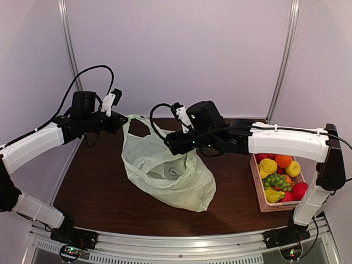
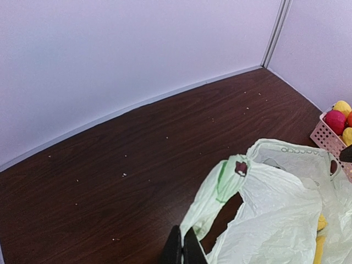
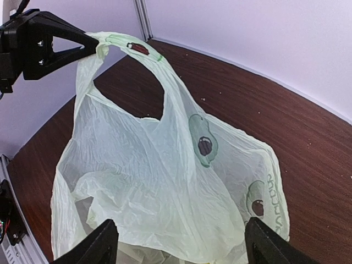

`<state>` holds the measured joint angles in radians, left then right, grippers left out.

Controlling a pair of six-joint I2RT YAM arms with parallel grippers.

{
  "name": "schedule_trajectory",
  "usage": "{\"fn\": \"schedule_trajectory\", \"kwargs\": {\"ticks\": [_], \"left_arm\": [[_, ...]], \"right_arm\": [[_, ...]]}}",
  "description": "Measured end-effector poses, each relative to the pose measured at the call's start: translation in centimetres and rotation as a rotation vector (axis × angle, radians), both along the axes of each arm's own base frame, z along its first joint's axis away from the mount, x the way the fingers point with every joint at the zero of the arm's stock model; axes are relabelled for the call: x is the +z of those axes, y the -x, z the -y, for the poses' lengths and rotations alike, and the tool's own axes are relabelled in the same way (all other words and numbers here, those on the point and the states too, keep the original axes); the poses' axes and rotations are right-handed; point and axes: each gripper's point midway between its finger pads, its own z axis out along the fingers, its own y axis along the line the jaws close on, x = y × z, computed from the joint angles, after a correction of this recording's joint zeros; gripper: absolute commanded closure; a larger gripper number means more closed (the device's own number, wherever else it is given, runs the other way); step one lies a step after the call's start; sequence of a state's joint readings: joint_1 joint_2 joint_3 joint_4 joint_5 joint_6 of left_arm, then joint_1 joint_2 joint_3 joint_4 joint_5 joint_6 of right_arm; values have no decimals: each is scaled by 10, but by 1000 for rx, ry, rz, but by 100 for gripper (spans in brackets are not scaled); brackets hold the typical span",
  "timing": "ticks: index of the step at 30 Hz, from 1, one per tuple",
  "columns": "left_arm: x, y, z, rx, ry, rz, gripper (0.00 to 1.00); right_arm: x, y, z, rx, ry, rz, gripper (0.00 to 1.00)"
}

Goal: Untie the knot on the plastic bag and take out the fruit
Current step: Adjust the bag opening on the takeout bag, then reach into the gripper in the takeout bag.

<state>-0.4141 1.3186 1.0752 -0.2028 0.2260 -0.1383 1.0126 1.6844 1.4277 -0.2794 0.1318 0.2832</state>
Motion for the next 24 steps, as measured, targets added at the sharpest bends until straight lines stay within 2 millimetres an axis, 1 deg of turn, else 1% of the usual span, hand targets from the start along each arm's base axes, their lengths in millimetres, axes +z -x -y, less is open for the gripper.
{"fn": "schedule_trajectory", "kwargs": {"ticks": [2, 3, 6, 8, 10, 12, 16, 19, 24], "left_arm": [[0, 0, 0, 0, 1, -1, 100], [0, 0, 0, 1, 1, -1, 100], [0, 0, 0, 2, 1, -1, 100], [0, 0, 0, 1, 2, -1, 100], [0, 0, 0, 2, 1, -1, 100], [0, 0, 0, 2, 2, -1, 100], [0, 0, 0, 1, 1, -1, 100], [0, 0, 0, 1, 1, -1, 100], [0, 0, 0, 1, 1, -1, 100]], "right_arm": [[1, -1, -11, 9, -2, 1, 22], [-3, -3, -17, 13, 6, -4, 23], [-34, -3, -31, 36, 58, -46, 28], [-63, -1, -37, 55, 111, -95, 31], [-87, 1, -37, 61, 163, -138, 32], [-99, 5, -34, 62, 195, -166, 32], [-102, 9, -31, 65, 207, -193, 32], [-110, 15, -25, 63, 237, -233, 32], [-119, 24, -21, 69, 271, -259, 27]]}}
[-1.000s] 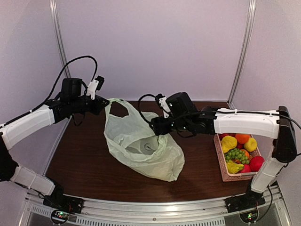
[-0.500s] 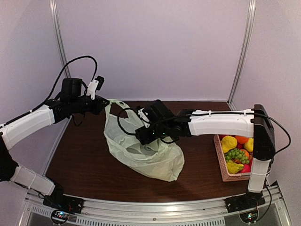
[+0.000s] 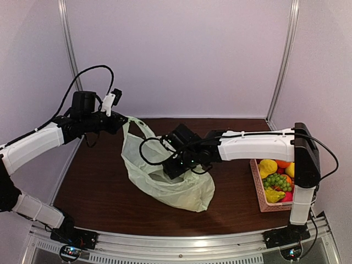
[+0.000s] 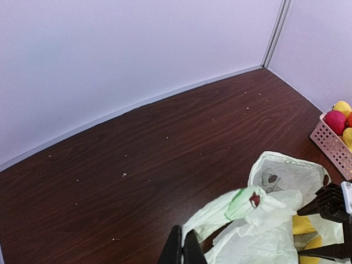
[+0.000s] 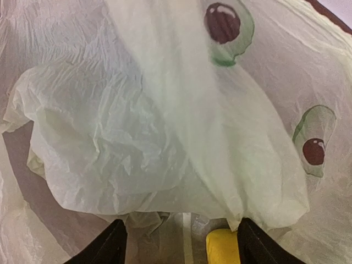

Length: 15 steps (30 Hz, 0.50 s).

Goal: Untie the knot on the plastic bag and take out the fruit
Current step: Reach into the gripper in the takeout bag.

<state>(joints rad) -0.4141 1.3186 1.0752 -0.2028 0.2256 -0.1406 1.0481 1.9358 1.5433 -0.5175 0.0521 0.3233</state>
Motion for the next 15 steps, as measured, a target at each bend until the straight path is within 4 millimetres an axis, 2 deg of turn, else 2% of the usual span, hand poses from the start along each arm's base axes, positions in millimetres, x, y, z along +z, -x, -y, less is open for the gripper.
{"fn": "schedule_trajectory", "kwargs": {"ticks": [4, 8, 15], "left_arm": [[0, 0, 0, 1, 0, 0, 100], [0, 0, 0, 0, 0, 0, 100], [0, 0, 0, 0, 0, 0, 100]], "right_arm": [[-6, 16, 2, 21, 23, -20, 24], [-2, 30, 2, 41, 21, -35, 24], [-7, 40, -3, 69, 45, -59, 23]]}}
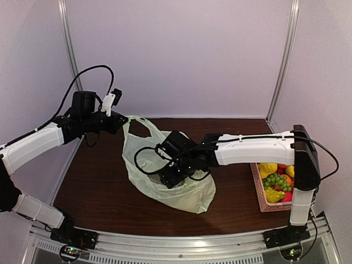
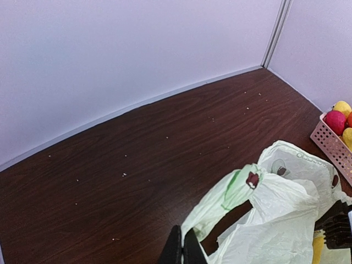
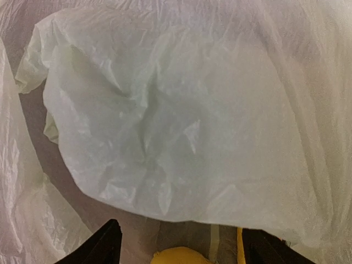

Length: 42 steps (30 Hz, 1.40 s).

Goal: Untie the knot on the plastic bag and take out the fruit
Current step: Reach into the gripper in the takeout bag.

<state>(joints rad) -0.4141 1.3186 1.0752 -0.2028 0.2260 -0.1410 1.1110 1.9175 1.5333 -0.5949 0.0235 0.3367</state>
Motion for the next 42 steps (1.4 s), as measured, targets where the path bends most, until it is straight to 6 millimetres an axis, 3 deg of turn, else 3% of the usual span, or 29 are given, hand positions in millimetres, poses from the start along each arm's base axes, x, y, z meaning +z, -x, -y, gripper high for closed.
{"fn": "schedule_trajectory", "kwargs": {"ticks": [7, 14, 20, 26, 32, 36, 42], "left_arm": [[0, 0, 0, 1, 0, 0, 100], [0, 0, 0, 1, 0, 0, 100], [0, 0, 0, 1, 0, 0, 100], [0, 0, 0, 2, -1, 0, 100], [0, 0, 0, 3, -1, 1, 100], [0, 0, -1, 4, -2, 1, 100], [0, -1, -1, 6, -2, 1, 100]], "right_arm": [[-17, -12, -17, 14, 79, -4, 19], [-46, -6, 4, 18, 227, -45, 19], [-44, 5, 14, 30, 245, -89, 19], [-38, 20, 51, -12, 295, -122, 17], [-44, 38, 83, -65, 312, -167, 16], [-47, 48, 88, -81, 282, -197, 15], [-53, 63, 73, -67, 197, -249, 13]]}}
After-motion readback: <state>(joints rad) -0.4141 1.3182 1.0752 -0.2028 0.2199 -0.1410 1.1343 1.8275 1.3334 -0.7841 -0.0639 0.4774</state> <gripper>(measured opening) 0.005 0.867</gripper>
